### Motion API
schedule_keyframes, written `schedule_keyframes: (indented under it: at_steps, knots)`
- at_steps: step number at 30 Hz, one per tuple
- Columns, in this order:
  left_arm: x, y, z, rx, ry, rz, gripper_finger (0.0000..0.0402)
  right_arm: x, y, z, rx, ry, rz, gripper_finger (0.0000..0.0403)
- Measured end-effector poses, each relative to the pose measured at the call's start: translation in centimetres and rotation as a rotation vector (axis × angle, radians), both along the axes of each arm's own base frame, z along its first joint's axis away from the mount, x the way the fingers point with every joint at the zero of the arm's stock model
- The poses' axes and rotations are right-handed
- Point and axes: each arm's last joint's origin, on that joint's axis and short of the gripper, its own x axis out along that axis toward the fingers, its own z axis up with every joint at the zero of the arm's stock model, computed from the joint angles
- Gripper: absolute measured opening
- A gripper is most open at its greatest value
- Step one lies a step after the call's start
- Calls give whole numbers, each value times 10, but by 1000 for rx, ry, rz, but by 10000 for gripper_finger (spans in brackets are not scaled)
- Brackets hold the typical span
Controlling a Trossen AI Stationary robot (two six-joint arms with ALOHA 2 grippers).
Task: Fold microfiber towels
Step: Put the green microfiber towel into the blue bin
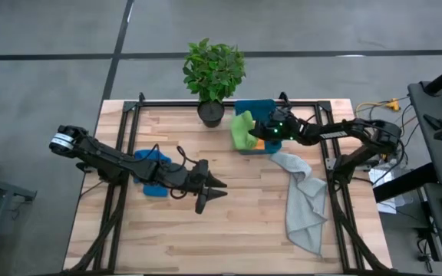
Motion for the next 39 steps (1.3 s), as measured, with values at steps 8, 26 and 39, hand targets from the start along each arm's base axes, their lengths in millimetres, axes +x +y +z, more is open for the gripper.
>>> schedule_keyframes:
  at_steps: [8,26,39]
  knots:
    - [1,4,-1,5,2,11,129,-3,0,-8,-3,82,-28,12]
    - [1,4,-1,4,5,13,129,-40,16,69,-513,336,231,12]
    - [1,4,-1,-1,5,14,129,-26,14,97,-1312,859,998,12]
